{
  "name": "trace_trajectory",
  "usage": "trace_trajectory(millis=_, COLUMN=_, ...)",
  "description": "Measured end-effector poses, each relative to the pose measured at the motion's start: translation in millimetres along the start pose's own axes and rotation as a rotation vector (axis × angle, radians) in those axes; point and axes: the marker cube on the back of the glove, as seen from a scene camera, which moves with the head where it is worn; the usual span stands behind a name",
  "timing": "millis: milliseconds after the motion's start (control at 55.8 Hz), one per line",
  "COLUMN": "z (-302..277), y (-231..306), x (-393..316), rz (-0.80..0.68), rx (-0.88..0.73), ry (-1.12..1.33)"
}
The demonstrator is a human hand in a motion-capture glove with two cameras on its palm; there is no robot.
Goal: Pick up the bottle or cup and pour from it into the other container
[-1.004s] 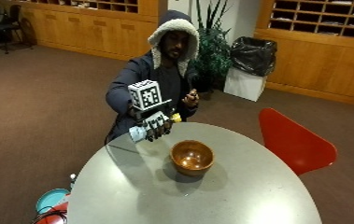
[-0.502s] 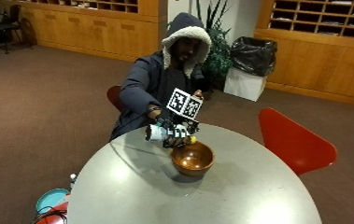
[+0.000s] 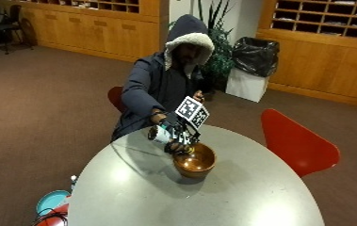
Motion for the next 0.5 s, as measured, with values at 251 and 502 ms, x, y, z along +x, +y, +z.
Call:
trace_trajectory(millis=251, z=-2.7, y=1.3, x=-3.4, rz=0.004, rx=0.018, ry=-0.056)
trace_trajectory(millis=502, z=-0.3, y=1.3, x=3.1, rz=0.022, rx=0.041, ry=-0.13)
